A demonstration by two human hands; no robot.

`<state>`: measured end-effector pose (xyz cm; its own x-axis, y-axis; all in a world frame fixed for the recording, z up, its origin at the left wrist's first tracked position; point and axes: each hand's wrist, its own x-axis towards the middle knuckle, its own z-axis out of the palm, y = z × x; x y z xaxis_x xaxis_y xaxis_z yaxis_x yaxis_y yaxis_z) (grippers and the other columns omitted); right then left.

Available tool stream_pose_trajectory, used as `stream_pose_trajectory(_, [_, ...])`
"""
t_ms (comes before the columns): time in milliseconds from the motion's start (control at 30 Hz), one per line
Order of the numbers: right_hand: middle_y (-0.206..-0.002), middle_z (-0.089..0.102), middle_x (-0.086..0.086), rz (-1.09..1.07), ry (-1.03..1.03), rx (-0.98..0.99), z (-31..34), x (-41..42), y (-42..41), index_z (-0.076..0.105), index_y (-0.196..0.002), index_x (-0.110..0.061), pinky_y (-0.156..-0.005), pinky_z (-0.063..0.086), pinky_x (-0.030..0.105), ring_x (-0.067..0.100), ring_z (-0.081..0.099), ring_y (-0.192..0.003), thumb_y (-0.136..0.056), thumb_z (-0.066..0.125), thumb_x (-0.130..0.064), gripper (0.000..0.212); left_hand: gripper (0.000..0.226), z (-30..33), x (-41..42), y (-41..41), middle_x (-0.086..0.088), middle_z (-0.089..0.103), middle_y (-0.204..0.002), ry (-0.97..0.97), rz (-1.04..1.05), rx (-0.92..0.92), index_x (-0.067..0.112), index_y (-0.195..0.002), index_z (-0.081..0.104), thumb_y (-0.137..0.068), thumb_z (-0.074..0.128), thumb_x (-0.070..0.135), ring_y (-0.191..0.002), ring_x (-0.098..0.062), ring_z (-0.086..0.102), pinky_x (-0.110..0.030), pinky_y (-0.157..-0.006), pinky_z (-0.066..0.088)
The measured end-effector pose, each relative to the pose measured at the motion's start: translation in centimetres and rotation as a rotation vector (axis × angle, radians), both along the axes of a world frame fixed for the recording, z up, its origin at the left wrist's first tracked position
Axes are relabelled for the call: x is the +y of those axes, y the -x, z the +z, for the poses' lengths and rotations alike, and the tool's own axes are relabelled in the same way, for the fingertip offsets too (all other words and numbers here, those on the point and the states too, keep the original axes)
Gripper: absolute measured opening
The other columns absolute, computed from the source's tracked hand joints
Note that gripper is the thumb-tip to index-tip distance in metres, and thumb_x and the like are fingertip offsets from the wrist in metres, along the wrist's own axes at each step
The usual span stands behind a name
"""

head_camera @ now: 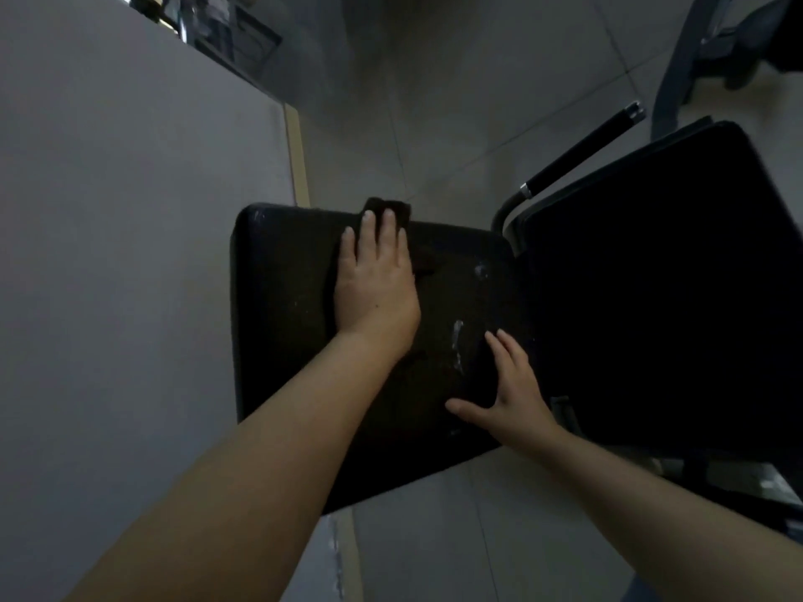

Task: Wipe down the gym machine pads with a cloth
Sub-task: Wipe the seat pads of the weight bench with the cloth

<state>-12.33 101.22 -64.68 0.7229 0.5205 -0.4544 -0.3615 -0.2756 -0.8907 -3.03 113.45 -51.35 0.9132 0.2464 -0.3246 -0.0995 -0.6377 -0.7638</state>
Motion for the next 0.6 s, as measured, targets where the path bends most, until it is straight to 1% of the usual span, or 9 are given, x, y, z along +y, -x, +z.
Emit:
stream_pose_trajectory(100, [-0.158, 0.0, -0.009, 0.014, -0.037, 0.037, -0.2, -0.4, -0.1, 0.015, -0.151, -0.024, -0.11, 0.011, 0.024, 0.012, 0.006, -0.144, -0.078, 0.072, -0.043, 0.095, 0.066, 0.2, -1.5, 5.3, -0.014, -0.017, -0.157, 0.042, -0.038, 0.103, 0.009, -0.15, -0.004, -0.1, 0.03, 0.036, -0.145, -0.033, -0.015, -0.049, -0.115, -0.007])
stream_pose_trajectory(200, [-0.158, 0.005, -0.004, -0.029, -0.103, 0.047, -0.6, -0.7, -0.1, 0.021, -0.15, -0.019, -0.11, 0.009, 0.021, 0.012, 0.007, -0.145, -0.093, 0.057, -0.029, 0.068, 0.062, 1.3, -2.0, 10.1, -0.015, -0.019, -0.156, 0.124, -0.075, 0.157, 0.007, -0.149, -0.008, -0.101, 0.021, 0.035, -0.145, -0.032, -0.014, -0.047, -0.115, -0.009])
stream_pose_trajectory(267, [-0.158, 0.008, -0.004, -0.049, -0.157, 0.09, -0.6, -0.8, -0.2, 0.023, -0.149, -0.017, -0.112, 0.009, 0.023, 0.011, 0.008, -0.144, -0.099, 0.047, -0.023, 0.056, 0.058, 2.6, -1.7, 12.8, -0.015, -0.007, -0.158, 0.196, -0.121, 0.141, 0.007, -0.15, 0.006, -0.099, 0.019, 0.032, -0.147, -0.033, -0.002, -0.045, -0.115, -0.006])
stream_pose_trajectory(333, [-0.157, 0.011, -0.005, -0.073, -0.195, 0.122, -0.7, -0.9, -0.2, 0.027, -0.148, -0.017, -0.114, 0.011, 0.027, 0.011, 0.01, -0.144, -0.1, 0.043, -0.019, 0.051, 0.055, 4.0, -1.2, 15.1, -0.016, 0.017, -0.156, 0.268, -0.155, 0.141, 0.007, -0.145, 0.029, -0.096, 0.027, 0.031, -0.144, -0.032, 0.019, -0.045, -0.116, 0.004])
stream_pose_trajectory(400, [-0.157, 0.013, -0.005, -0.082, -0.212, 0.124, -1.0, -1.0, -0.3, 0.029, -0.147, -0.017, -0.113, 0.011, 0.026, 0.011, 0.011, -0.143, -0.101, 0.042, -0.018, 0.049, 0.054, 4.9, -0.4, 16.9, -0.015, 0.027, -0.153, 0.295, -0.221, 0.186, 0.006, -0.141, 0.036, -0.094, 0.034, 0.034, -0.141, -0.032, 0.026, -0.046, -0.116, 0.008])
stream_pose_trajectory(467, [-0.157, 0.014, -0.005, -0.087, -0.221, 0.129, -1.2, -1.0, -0.4, 0.03, -0.147, -0.017, -0.112, 0.012, 0.026, 0.01, 0.012, -0.143, -0.101, 0.041, -0.018, 0.047, 0.058, 5.3, 0.2, 17.3, -0.015, 0.032, -0.15, 0.295, -0.272, 0.276, 0.007, -0.138, 0.037, -0.091, 0.045, 0.039, -0.138, -0.032, 0.029, -0.045, -0.116, 0.01])
stream_pose_trajectory(533, [-0.157, 0.016, -0.003, -0.096, -0.219, 0.132, -1.2, -1.0, -0.5, 0.032, -0.146, -0.016, -0.112, 0.013, 0.025, 0.011, 0.013, -0.143, -0.101, 0.041, -0.018, 0.046, 0.073, 5.2, 0.0, 16.6, -0.016, 0.036, -0.148, 0.259, -0.218, 0.354, 0.006, -0.136, 0.037, -0.08, 0.061, 0.047, -0.137, -0.033, 0.035, -0.046, -0.114, 0.013])
stream_pose_trajectory(567, [-0.156, 0.017, -0.002, -0.103, -0.218, 0.132, -1.1, -1.0, -0.6, 0.033, -0.145, -0.016, -0.111, 0.014, 0.024, 0.011, 0.014, -0.142, -0.101, 0.041, -0.018, 0.045, 0.08, 5.1, -0.4, 16.2, -0.017, 0.032, -0.15, 0.241, -0.17, 0.378, 0.006, -0.137, 0.034, -0.077, 0.064, 0.05, -0.138, -0.033, 0.034, -0.046, -0.114, 0.012])
stream_pose_trajectory(600, [-0.156, 0.019, -0.002, -0.113, -0.216, 0.129, -1.1, -1.1, -0.7, 0.034, -0.145, -0.016, -0.11, 0.013, 0.023, 0.011, 0.015, -0.143, -0.101, 0.04, -0.019, 0.044, 0.084, 4.9, -0.7, 15.9, -0.018, 0.022, -0.152, 0.21, -0.152, 0.394, 0.005, -0.139, 0.028, -0.079, 0.062, 0.052, -0.141, -0.034, 0.026, -0.047, -0.115, 0.008])
